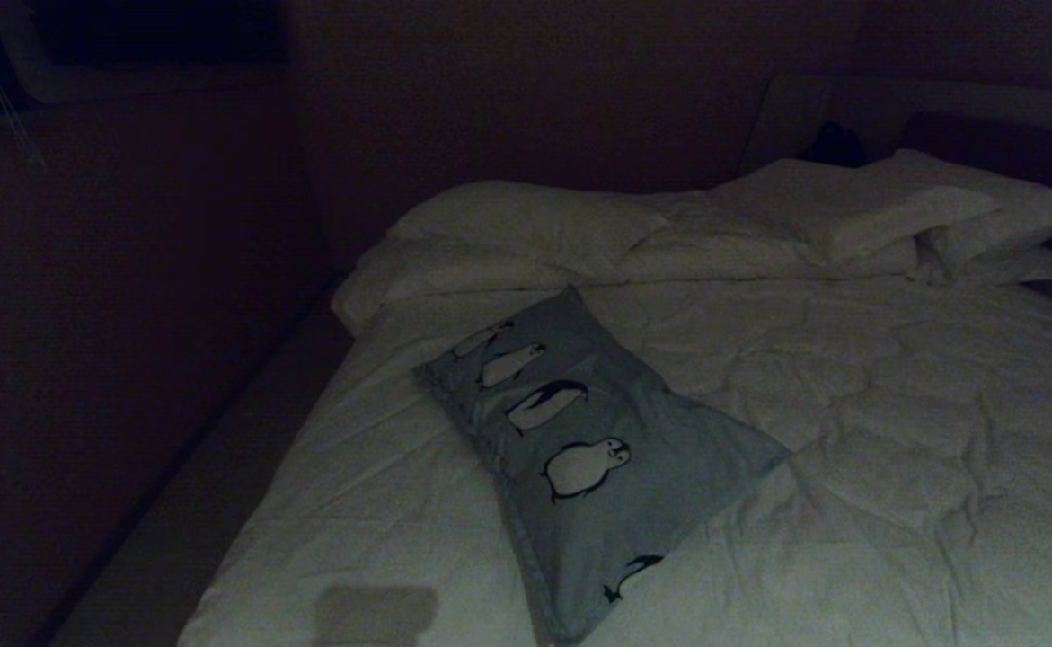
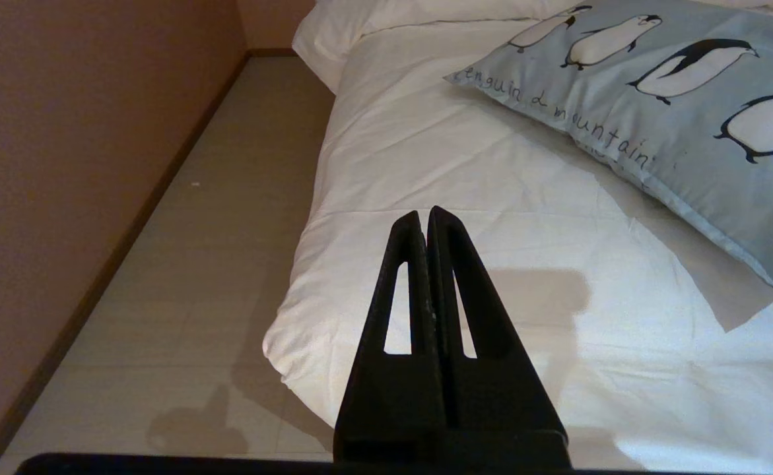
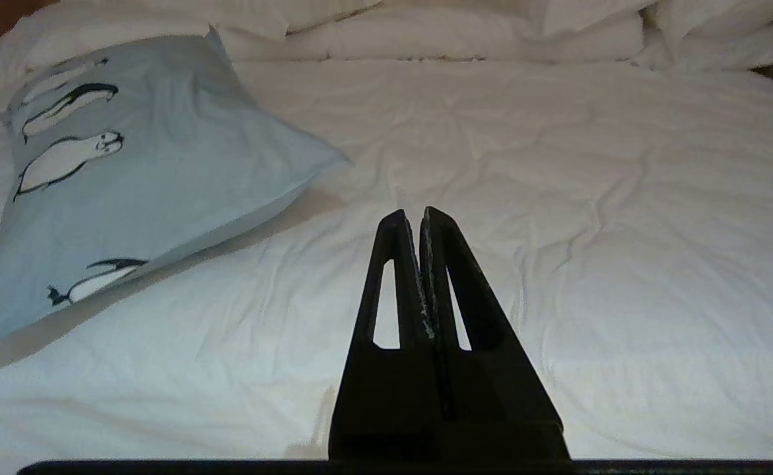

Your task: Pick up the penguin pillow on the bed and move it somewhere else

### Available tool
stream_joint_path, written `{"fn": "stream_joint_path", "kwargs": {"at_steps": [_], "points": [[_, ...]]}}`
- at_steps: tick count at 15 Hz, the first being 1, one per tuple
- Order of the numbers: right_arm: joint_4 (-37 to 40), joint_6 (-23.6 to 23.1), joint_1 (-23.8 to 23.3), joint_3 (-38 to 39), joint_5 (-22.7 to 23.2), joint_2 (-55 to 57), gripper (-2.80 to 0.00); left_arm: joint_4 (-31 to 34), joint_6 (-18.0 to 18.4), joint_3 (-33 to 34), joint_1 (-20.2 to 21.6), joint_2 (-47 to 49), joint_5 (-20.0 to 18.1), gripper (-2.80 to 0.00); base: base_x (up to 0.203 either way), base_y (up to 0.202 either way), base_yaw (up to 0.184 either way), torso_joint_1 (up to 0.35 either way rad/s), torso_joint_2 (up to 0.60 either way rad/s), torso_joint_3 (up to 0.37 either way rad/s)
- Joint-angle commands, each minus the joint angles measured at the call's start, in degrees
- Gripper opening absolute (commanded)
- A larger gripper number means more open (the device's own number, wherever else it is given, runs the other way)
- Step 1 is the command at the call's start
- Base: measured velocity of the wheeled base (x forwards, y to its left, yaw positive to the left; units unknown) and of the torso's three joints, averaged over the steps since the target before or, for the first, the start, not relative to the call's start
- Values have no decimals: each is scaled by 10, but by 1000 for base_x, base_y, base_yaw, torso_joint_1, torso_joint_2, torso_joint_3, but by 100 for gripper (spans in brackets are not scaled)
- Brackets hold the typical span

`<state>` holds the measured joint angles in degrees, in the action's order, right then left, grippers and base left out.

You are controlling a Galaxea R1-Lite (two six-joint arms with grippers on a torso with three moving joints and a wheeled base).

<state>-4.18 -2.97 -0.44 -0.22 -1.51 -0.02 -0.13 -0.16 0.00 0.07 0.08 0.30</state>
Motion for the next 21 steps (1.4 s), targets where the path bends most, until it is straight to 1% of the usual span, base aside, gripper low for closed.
{"fn": "stream_joint_path", "kwargs": {"at_steps": [1,5,9,12,21], "points": [[14,0,0,1,5,1,-280,0,0,0,0,0,0,-280,0,0,0,0,0,0],[43,4,0,1,5,1,-280,0,0,0,0,0,0,-280,0,0,0,0,0,0],[44,5,0,1,6,0,-280,0,0,0,0,0,0,-280,0,0,0,0,0,0],[43,26,0,1,4,0,-280,0,0,0,0,0,0,-280,0,0,0,0,0,0],[43,27,0,1,4,0,-280,0,0,0,0,0,0,-280,0,0,0,0,0,0]]}}
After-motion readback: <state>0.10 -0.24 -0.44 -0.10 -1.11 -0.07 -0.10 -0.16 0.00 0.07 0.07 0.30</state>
